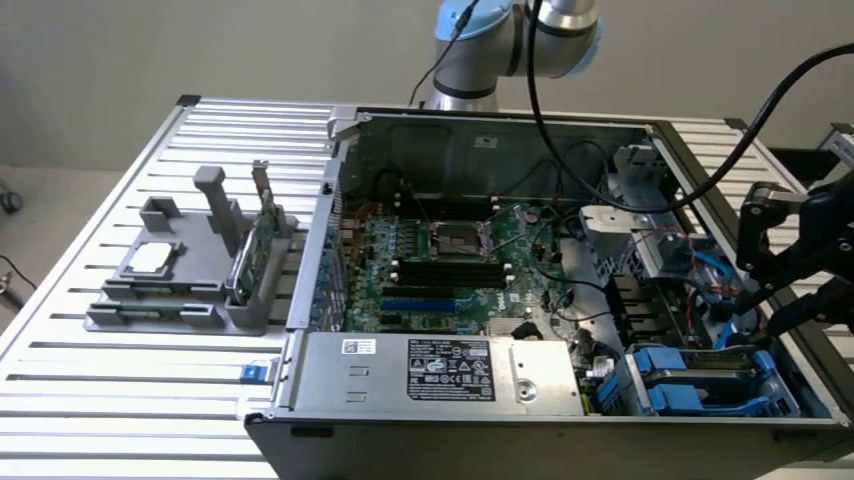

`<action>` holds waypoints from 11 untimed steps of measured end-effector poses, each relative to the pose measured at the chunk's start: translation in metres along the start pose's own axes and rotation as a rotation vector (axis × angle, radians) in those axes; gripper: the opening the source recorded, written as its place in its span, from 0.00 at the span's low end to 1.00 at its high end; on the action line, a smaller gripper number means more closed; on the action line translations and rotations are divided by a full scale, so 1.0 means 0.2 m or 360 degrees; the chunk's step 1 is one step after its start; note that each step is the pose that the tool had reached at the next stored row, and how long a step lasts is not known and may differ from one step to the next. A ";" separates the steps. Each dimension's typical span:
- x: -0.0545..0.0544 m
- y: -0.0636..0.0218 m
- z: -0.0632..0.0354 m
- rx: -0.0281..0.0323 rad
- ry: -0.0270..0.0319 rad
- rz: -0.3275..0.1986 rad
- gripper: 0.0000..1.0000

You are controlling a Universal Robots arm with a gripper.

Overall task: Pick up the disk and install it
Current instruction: 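Insert the first disk wire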

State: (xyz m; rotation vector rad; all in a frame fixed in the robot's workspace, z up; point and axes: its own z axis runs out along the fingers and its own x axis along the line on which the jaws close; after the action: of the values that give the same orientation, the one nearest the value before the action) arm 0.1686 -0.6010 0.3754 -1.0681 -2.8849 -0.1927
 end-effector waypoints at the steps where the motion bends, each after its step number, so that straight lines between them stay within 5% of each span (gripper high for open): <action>1: 0.00 -0.001 0.005 -0.00020 -0.00011 0.0015 0.33; 11: -0.01 -0.012 0.061 -0.00269 -0.00067 0.0164 0.33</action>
State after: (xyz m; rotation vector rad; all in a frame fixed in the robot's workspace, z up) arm 0.1687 -0.6028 0.3629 -1.2177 -2.8275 -0.2101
